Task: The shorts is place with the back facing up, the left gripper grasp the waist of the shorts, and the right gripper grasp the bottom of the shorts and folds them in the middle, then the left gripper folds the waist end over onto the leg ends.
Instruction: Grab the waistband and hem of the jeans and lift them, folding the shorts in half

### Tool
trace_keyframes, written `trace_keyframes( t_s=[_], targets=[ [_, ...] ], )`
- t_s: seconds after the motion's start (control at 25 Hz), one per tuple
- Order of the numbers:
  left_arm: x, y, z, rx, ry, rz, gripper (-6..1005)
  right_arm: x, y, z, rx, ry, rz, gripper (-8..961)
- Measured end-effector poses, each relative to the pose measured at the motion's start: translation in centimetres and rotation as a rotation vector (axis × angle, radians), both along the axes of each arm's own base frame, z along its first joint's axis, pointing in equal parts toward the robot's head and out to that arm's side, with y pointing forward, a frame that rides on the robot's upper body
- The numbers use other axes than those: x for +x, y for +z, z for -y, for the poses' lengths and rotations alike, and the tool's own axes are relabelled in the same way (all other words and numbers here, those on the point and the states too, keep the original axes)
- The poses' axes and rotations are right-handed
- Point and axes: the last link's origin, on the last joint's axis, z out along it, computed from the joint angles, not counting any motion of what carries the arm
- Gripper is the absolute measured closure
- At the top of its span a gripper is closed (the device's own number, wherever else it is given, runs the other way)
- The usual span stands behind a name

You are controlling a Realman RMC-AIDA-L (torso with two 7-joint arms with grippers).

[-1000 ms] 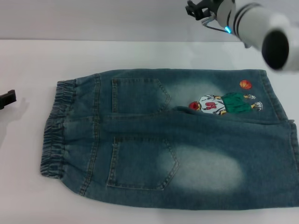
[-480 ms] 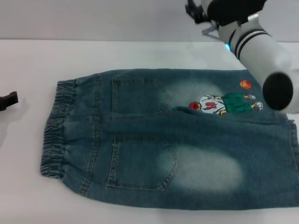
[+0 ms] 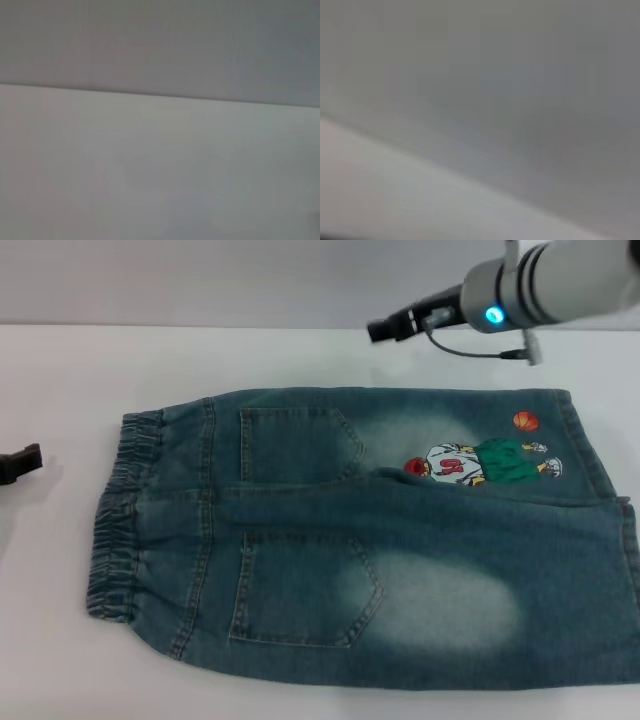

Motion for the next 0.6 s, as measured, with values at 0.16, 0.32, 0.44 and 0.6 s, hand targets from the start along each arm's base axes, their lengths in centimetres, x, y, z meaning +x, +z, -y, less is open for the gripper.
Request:
trace_keyframes(
  t_s=[0.16, 0.32, 0.44, 0.6],
  targets=[
    [-0.1, -0.2, -0.1, -0.001, 0.003, -0.006, 140, -0.8, 1.6, 0.7, -0.143, -0.021, 0.030, 241],
    [0.0, -0.2, -0.2, -0.003, -0.001, -0.009, 140, -1.8, 3.1, 2.3, -0.227, -0.021, 0.137, 242],
    [0.0, -0.2, -0.3, -0.006, -0.003, -0.017, 140, -2.2, 5.1, 3.7, -0.180, -0.008, 0.251, 243],
    [0.0, -0.2, -0.3, -0.006, -0.003, -0.018, 140, -1.8, 7.7, 5.0, -0.090, -0.041, 0.324, 244]
  ],
)
